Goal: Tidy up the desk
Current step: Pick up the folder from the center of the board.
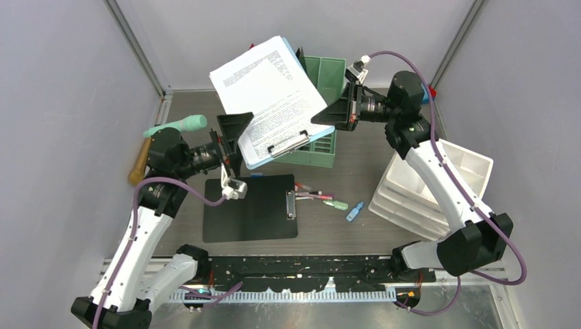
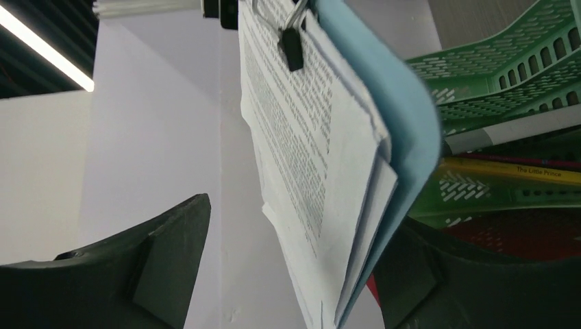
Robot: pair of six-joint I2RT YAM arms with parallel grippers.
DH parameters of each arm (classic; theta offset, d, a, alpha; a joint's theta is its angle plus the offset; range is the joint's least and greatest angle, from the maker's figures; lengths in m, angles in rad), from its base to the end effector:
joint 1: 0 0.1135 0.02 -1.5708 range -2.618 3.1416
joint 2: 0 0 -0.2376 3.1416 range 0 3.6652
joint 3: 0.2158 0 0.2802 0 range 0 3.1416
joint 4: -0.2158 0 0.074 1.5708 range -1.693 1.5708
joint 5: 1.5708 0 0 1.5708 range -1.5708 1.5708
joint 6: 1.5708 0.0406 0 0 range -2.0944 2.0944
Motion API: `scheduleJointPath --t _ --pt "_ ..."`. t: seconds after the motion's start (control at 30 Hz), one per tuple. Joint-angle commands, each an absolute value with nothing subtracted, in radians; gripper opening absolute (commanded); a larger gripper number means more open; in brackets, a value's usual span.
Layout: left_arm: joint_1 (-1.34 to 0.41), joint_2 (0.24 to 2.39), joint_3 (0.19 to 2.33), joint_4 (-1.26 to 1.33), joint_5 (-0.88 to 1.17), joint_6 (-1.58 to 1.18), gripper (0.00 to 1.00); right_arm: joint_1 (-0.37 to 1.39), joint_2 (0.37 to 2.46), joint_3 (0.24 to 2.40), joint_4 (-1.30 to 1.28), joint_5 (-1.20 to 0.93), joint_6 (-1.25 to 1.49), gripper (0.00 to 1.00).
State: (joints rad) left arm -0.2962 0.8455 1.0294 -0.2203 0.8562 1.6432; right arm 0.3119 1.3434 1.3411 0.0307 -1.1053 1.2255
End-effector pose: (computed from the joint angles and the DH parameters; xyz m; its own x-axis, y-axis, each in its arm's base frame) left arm 0.2025 -0.0939 0.3967 0.9134 0.4046 0.0449 -0.0314 -0.0400 0.9987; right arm 0.3053 0.1365 0.4070 -0.9204 0.1470 -0.3622 -0.3598 0.0436 0.9320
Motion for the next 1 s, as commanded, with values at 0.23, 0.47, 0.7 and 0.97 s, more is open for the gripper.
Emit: scheduleJointPath --t 0.23,0.47,0.7,0.97 --pt "-0.416 0.87 1.029 -0.236 0.774 1.805 0.57 0.309 1.268 1.327 0.122 -1.142 1.235 0.0" --pt "-0.416 0.865 1.019 -0.188 0.715 1.768 0.51 0.308 1.264 1.321 0.124 -1.143 1.235 0.01" --pt "-0.416 0.856 0.995 -0.173 0.714 1.77 0.38 0.308 1.257 1.318 0.126 -1.143 1.236 0.0" --pt "-0.416 0.848 0.946 -0.071 0.724 1.775 0.13 0.308 1.258 1.304 0.127 -1.14 1.232 0.0"
